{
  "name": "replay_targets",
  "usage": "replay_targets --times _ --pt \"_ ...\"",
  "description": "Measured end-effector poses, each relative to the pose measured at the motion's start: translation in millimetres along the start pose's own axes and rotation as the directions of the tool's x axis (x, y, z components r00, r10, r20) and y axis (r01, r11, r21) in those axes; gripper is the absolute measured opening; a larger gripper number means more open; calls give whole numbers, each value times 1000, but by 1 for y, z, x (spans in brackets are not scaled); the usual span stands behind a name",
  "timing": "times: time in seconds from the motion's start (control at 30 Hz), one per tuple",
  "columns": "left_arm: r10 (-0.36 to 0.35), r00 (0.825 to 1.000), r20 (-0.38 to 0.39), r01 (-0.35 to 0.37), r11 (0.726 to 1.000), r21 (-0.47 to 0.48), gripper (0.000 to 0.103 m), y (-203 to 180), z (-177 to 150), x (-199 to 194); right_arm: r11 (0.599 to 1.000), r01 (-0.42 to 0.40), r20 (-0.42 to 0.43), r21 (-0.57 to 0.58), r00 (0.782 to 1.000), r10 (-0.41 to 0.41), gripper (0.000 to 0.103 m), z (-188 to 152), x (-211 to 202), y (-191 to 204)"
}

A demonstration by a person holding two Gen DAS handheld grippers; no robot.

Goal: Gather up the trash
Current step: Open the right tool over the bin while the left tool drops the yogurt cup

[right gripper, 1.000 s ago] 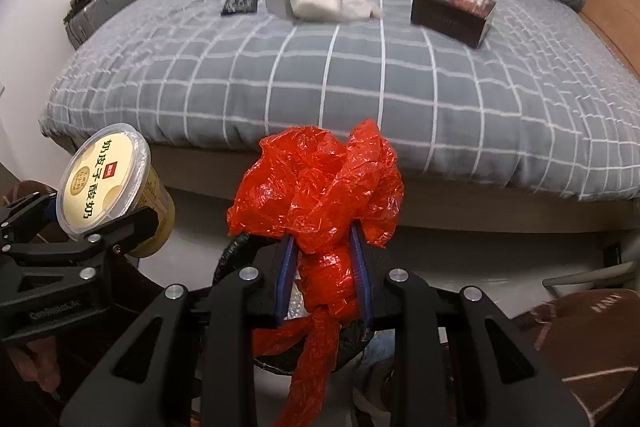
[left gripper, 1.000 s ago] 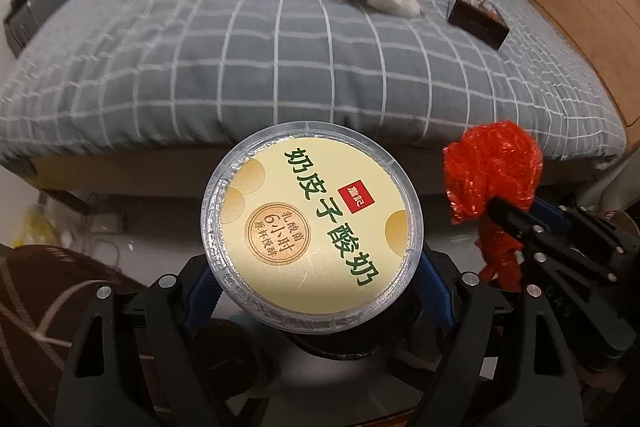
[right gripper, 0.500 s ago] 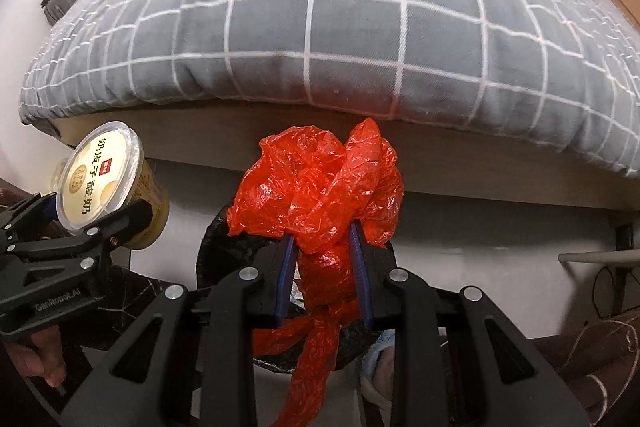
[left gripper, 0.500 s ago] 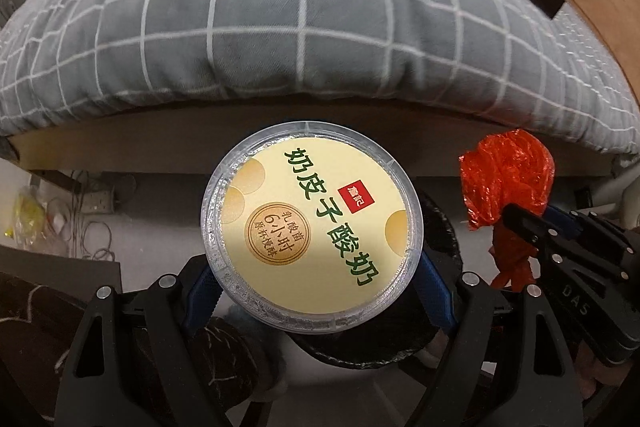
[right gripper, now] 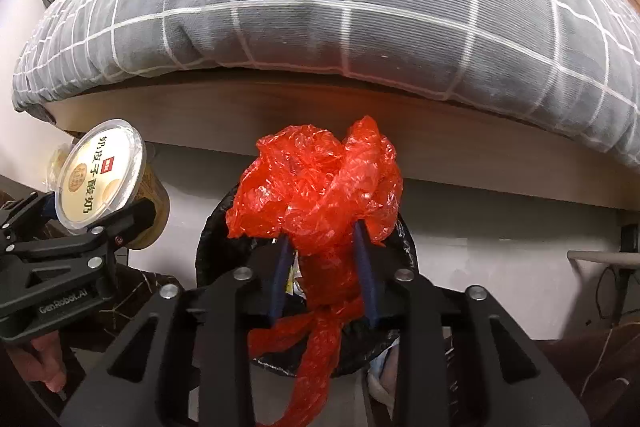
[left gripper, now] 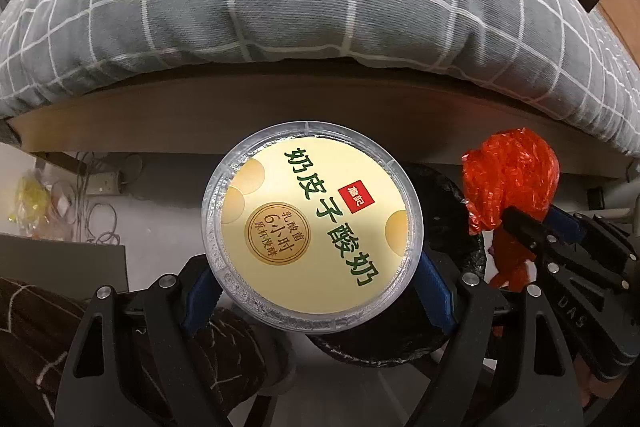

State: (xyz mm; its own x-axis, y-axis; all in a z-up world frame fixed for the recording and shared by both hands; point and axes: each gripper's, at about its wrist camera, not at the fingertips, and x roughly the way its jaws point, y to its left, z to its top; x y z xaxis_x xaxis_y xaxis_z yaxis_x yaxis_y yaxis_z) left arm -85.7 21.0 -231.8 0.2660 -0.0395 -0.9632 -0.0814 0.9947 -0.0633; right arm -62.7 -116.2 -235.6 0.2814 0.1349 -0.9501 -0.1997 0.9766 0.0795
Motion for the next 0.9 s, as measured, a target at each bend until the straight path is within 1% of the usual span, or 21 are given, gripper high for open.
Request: replay_targets --times 0.1,0.13,0.2,0.4,0.5,0.6,0.73,0.8,0.9 --pt "4 1000 -10 -4 1000 -3 80 2 -2 3 1000 14 17 -19 1000 -14 47 -3 -3 3" --pt "2 1000 -10 -2 1000 -4 80 2 -2 3 1000 16 23 -24 1000 -16 49 -3 -5 5" --pt "2 1000 -10 -2 1000 -5 80 1 -3 2 999 24 41 -31 999 -22 57 -4 -8 3" --pt "3 1000 -9 -3 1000 6 80 -6 -5 1 999 34 67 -32 997 -32 73 -13 -20 -13" --pt "-10 1000 -10 10 1000 21 80 -16 -6 0 999 34 85 -11 996 -33 77 -14 -28 -23" --pt "-14 1000 -8 14 999 47 80 -29 -6 0 998 54 109 12 993 -55 84 -15 -34 -31" --pt "-15 1000 -9 15 997 72 80 -45 -7 2 997 65 121 46 990 -71 88 -19 -38 -44" --pt "-19 1000 -13 20 997 77 80 -52 -7 3 995 70 126 72 989 -79 93 -20 -41 -53" --pt "-20 1000 -14 21 996 86 80 -61 -7 5 992 76 129 99 988 -89 96 -23 -45 -65"
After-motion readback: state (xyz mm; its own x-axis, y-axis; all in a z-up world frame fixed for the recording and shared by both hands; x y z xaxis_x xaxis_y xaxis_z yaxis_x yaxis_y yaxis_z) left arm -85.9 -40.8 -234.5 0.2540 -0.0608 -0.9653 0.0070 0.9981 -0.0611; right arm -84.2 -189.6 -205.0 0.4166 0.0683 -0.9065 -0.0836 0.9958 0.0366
